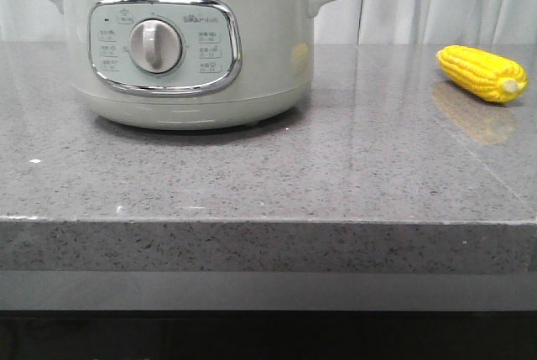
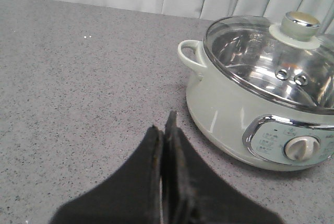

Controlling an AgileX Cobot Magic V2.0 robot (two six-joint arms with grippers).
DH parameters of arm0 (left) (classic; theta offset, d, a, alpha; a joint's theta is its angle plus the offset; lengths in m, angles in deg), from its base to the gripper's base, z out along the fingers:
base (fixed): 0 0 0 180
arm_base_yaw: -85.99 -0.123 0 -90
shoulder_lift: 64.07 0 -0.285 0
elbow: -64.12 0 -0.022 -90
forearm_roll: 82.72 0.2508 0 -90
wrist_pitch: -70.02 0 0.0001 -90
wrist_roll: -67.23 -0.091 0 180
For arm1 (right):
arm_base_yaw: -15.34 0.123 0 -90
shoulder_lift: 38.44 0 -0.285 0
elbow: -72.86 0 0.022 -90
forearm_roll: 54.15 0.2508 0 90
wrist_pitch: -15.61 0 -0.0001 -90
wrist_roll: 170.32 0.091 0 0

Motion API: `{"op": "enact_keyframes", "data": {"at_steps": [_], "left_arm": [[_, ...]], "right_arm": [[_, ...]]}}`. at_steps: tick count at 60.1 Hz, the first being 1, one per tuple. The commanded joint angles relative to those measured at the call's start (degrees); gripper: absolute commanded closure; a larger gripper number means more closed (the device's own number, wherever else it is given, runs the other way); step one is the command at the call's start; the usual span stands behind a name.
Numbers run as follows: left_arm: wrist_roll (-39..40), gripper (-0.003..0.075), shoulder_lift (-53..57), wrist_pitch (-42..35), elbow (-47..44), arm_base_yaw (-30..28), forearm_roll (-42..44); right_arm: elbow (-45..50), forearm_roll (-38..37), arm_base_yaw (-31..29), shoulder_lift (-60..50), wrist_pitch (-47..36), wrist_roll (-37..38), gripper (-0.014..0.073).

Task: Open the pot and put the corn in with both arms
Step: 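Lower the left gripper over the lid knob and open the right gripper above the corn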

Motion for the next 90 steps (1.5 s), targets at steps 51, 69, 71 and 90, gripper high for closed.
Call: {"op": "enact_keyframes", "data": {"at_steps": [51, 69, 71, 90], "left_arm": [[-6.3, 0.0175, -10.8, -13.0, 3.1, 3.8, -10.6], [-6.8, 0.0175, -20.1, -21.5, 7.1, 16.4, -9.2], [-6.8, 0.0175, -21.5, -22.4, 7.8, 18.0, -8.6], [-6.8, 0.0175, -32.6, -29.9, 12.7, 28.6, -6.2]], "right_arm": [[-1.8, -0.2, 0.1, 0.9, -3.5, -0.2, 0.0095], [-1.8, -0.2, 0.1, 0.9, -3.5, -0.2, 0.0095], [-1.8, -0.2, 0.1, 0.9, -3.5, -0.2, 0.0095], [-1.8, -0.2, 0.1, 0.9, -3.5, -0.2, 0.0095]]}}
